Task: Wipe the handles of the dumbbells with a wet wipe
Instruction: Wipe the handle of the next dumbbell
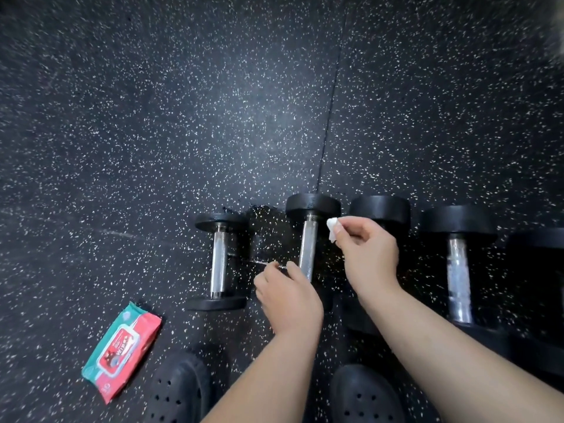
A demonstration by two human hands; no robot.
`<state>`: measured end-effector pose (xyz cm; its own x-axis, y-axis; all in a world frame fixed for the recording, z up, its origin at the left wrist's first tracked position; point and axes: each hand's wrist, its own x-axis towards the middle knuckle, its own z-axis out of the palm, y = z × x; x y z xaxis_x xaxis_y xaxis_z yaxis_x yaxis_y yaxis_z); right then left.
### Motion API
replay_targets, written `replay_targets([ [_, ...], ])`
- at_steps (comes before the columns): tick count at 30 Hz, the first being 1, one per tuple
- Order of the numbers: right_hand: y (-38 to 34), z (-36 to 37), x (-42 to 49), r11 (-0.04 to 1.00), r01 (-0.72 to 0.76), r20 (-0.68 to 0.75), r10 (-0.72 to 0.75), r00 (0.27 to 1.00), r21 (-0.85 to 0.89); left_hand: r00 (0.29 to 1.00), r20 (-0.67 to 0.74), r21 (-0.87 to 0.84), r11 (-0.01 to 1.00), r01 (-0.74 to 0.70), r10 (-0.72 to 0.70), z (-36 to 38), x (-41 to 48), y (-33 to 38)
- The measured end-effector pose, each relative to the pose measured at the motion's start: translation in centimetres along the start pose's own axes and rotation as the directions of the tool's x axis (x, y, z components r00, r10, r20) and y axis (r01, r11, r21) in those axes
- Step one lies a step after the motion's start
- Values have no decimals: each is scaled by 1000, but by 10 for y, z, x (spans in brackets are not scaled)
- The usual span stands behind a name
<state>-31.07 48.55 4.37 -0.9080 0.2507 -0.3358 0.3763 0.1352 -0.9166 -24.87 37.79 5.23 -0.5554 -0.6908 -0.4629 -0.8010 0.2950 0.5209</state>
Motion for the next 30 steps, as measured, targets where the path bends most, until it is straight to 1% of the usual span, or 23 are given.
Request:
replay_targets([
  [2, 3, 8, 0, 999, -4, 4, 4, 1000, -49, 999, 18, -10, 999, 46, -45, 2, -6, -4],
  [5, 10, 17, 1, 998, -33, -4, 33, 999, -55, 993, 76, 26, 996, 83, -85, 2, -15, -10],
  [9, 15, 17, 10, 997, -21, -2, 21, 1000, -71, 979, 200, 201, 980, -2, -39, -5, -17, -14],
  [12, 18, 18, 16, 997, -20, -15, 19, 1000, -81, 965, 257, 309, 951, -23, -61, -9, -14, -14],
  [15, 23, 26, 21, 996, -39, -28, 37, 999, -86, 956, 280, 363, 931, -24, -85, -8, -11, -14],
  [17, 25, 33, 21, 992, -24, -32, 20, 999, -124, 951, 289, 401, 916, -19, -106, -7, -11, -13],
  [22, 23, 42, 18, 959, 136, -25, -147, 989, -250, 949, 285, 443, 897, -9, -131, -5, -11, -10],
  [23, 25, 42, 18, 956, 135, -29, -148, 989, -259, 949, 288, 445, 895, -16, -127, -5, -12, -10],
  [24, 28, 42, 20, 960, 102, -42, -117, 992, -260, 950, 289, 449, 893, -24, -120, -5, -13, -10],
  [27, 33, 40, 24, 981, -61, -79, 47, 996, -183, 951, 288, 455, 890, -36, -109, -6, -14, -9],
  [28, 32, 40, 24, 986, -68, -71, 57, 996, -153, 952, 288, 461, 887, -40, -107, -6, -14, -8],
  [30, 27, 43, 20, 986, 13, -46, -21, 999, -168, 951, 287, 472, 881, -40, -111, -6, -15, -6],
])
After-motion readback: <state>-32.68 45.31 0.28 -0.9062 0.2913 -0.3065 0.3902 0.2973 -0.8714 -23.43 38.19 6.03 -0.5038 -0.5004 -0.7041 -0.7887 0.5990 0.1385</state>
